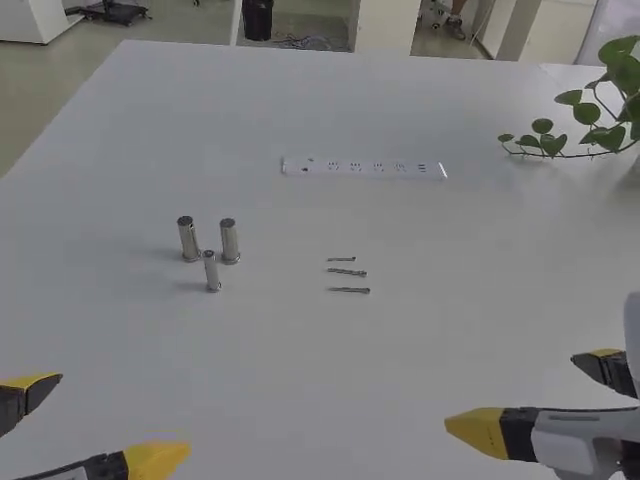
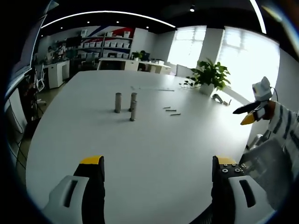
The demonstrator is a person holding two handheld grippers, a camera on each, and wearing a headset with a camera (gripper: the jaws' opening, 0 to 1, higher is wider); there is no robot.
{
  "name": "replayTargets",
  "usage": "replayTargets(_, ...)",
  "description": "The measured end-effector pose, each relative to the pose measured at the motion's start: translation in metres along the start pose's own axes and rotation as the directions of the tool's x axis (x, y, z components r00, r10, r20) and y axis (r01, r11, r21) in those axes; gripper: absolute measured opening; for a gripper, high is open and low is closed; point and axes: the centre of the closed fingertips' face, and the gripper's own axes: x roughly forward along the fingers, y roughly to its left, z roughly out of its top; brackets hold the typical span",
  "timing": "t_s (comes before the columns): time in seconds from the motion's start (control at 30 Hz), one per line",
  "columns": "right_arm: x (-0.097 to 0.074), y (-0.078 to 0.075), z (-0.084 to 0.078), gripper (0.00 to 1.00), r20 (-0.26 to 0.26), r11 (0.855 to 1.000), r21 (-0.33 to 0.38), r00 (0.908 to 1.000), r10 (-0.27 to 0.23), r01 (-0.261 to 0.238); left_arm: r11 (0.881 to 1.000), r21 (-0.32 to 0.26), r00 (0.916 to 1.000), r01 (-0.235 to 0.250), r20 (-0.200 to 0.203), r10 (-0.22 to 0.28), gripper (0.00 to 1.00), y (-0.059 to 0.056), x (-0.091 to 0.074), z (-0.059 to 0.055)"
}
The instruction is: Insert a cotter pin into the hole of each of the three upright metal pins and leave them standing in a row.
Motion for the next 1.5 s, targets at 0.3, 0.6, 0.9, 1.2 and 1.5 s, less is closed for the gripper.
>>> replayTargets(0.3,-0.001,-0.002,0.001,0.98,0.0,1.0,-0.002,1.0,-0.004,0.004,0.999,0.015,0.9994,0.028,-0.02,-0.028,0.99,-0.006,0.006,-0.003)
replayTargets(0.6,-0.002,-0.009,-0.005,0.98,-0.021,1.0,0.002,0.9997,-0.013,0.013,0.997,0.079,0.9996,0.009,-0.027,-0.007,0.99,0.001,0.017,0.003)
replayTargets(0.9,-0.003,-0.015,-0.006,0.98,-0.015,1.0,0.01,0.9995,-0.028,0.028,0.996,0.083,0.9996,0.019,-0.025,-0.017,0.99,0.001,0.027,0.012)
replayTargets(1.2,-0.001,-0.015,-0.009,0.98,-0.025,1.0,0.013,0.9993,-0.026,0.027,0.996,0.077,0.9986,0.042,-0.037,-0.039,0.98,-0.007,0.031,0.012)
replayTargets(1.5,-0.003,-0.018,-0.006,0.98,-0.014,0.999,0.009,0.9992,-0.037,0.037,0.997,0.07,0.9993,0.035,-0.018,-0.034,0.94,0.01,0.032,0.024)
